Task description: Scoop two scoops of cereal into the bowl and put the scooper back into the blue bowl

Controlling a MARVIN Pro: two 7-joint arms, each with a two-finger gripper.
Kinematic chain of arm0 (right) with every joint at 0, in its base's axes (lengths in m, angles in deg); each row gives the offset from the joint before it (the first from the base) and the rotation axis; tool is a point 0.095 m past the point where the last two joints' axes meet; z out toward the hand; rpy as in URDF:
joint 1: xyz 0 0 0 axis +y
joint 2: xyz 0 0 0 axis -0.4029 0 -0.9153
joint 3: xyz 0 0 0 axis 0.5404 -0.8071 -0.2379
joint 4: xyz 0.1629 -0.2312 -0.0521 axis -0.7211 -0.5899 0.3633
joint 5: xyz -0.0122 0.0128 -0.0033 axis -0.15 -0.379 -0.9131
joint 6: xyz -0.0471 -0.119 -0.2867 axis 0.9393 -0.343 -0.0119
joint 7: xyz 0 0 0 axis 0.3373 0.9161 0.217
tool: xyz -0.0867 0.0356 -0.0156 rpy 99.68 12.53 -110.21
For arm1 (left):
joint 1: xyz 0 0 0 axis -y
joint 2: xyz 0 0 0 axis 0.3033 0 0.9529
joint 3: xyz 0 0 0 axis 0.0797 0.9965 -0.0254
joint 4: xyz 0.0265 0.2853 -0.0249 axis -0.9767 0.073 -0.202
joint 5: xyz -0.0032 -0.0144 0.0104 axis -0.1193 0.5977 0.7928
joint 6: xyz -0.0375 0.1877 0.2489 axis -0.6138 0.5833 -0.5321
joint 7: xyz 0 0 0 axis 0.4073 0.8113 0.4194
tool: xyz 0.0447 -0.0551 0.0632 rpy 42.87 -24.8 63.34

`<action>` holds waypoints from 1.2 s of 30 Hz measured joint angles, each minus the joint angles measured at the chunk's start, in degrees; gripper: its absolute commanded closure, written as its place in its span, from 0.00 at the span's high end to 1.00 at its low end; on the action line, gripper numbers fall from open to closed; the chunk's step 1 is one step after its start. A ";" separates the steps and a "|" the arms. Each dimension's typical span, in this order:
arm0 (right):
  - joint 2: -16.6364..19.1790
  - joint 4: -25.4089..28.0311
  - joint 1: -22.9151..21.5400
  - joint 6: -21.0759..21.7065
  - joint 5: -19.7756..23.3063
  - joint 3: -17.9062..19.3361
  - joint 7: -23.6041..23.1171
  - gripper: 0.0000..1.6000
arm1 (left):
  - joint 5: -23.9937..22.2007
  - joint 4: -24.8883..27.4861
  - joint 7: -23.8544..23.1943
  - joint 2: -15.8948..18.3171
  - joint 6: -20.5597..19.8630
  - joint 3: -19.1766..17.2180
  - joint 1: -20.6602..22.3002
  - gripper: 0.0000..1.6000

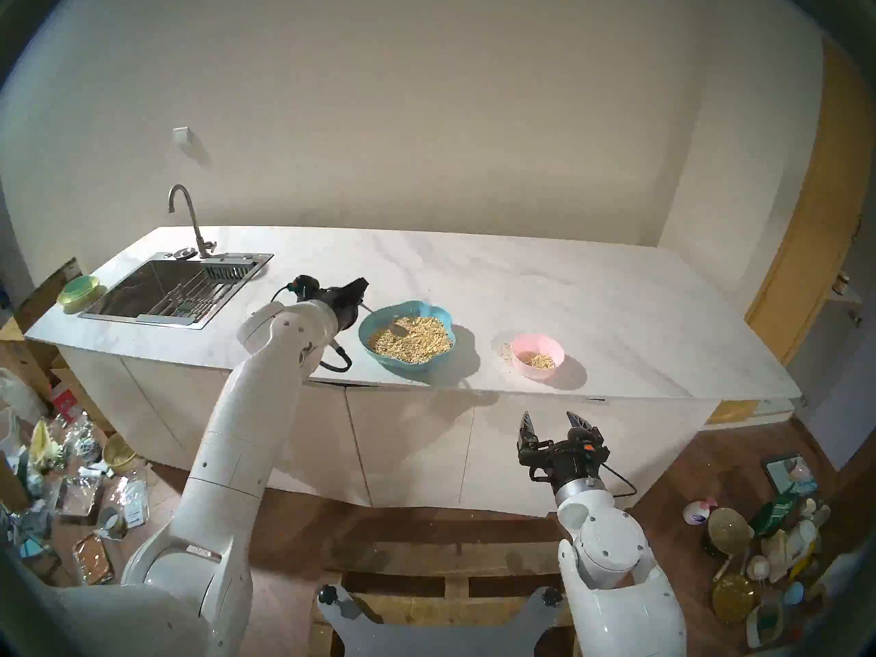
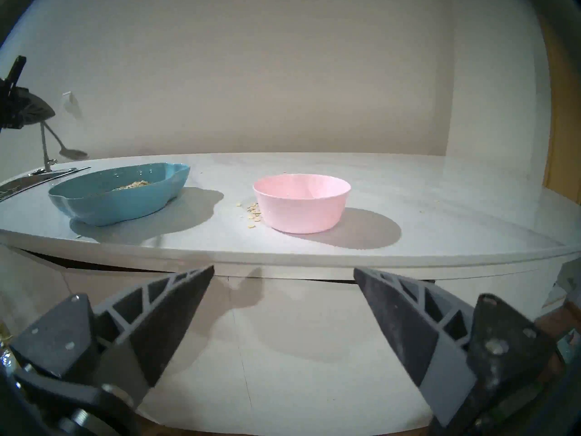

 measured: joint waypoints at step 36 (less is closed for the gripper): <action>0.00 -0.13 -0.05 -0.01 0.00 0.00 -0.01 1.00 | 20.64 10.91 -4.90 13.65 3.96 11.44 -1.18 1.00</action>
